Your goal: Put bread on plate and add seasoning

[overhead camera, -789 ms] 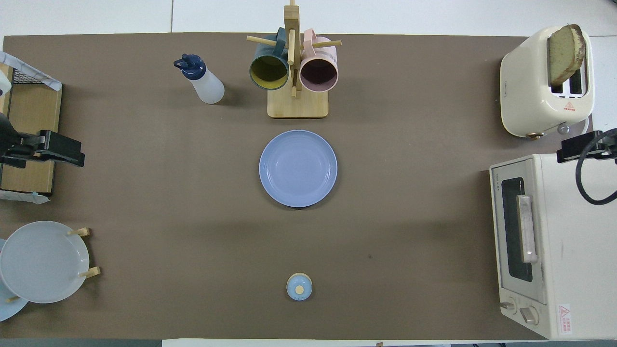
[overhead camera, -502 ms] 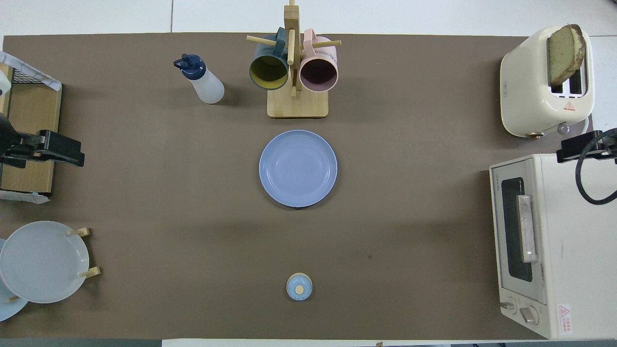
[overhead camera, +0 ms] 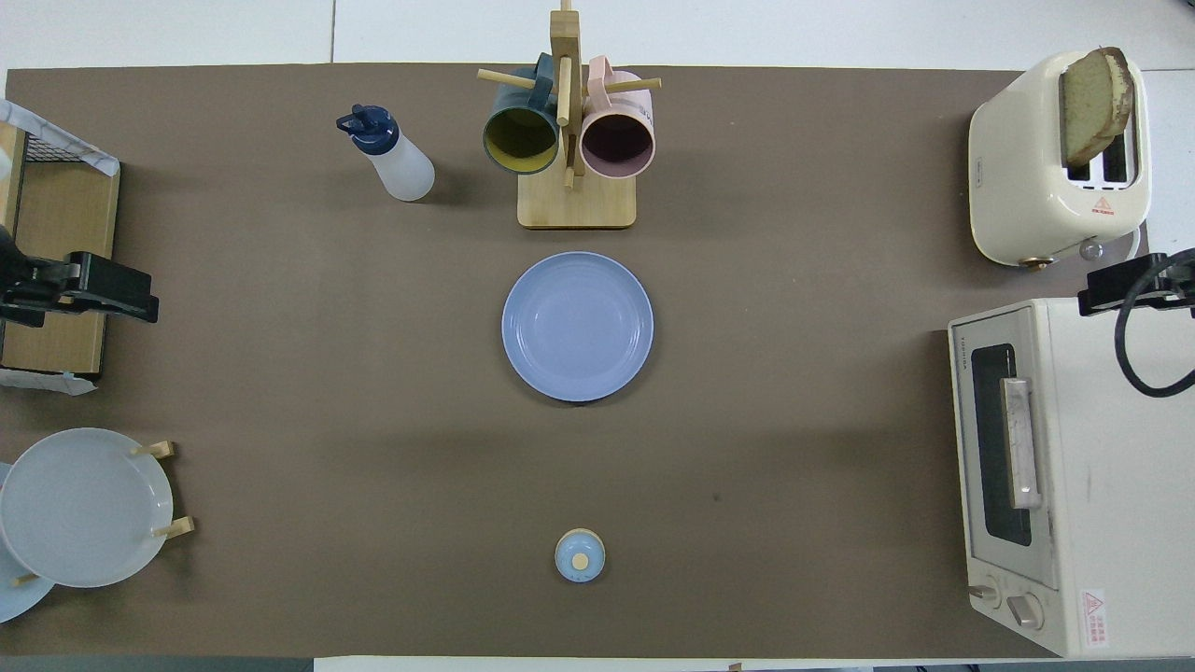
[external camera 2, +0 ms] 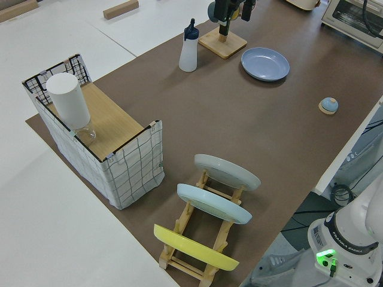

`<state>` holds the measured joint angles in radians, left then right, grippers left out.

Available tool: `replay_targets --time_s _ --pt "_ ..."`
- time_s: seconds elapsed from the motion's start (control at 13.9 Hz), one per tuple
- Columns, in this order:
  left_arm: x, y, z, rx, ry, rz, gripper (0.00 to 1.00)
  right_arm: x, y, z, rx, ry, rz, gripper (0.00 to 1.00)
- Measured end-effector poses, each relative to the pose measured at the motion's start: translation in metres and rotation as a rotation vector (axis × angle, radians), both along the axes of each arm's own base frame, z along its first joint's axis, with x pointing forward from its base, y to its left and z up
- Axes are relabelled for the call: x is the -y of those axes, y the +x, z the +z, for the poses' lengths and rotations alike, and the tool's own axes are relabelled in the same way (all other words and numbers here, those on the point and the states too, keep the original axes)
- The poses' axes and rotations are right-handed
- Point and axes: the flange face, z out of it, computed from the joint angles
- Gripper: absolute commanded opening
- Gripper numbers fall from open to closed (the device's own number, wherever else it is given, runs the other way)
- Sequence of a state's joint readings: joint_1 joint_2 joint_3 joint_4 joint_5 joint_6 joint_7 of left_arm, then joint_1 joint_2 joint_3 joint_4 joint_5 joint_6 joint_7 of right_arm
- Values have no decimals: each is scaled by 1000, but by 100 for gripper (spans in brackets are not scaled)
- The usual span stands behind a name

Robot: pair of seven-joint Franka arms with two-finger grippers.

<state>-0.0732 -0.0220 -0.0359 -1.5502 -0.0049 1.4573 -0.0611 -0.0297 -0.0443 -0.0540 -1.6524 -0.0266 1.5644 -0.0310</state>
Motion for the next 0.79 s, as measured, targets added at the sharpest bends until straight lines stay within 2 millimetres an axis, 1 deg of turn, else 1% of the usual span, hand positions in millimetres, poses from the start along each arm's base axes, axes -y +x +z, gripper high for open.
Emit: replay_targets --time_s 0.14,0.22,0.36,0.5,0.79 --pt "3 1 1 13 -1 -5 100 0 0 0 0 0 0 100" --pt "6 4 1 43 -5 -9 100 0 0 0 0 0 0 100" --pt "18 8 -7 97 -12 -30 100 0 0 0 0 0 0 100" --pt "37 7 -27 176 -25 -57 100 0 0 0 0 0 0 100" --pt "66 -10 -79 334 -78 -77 100 0 0 0 0 0 0 100"
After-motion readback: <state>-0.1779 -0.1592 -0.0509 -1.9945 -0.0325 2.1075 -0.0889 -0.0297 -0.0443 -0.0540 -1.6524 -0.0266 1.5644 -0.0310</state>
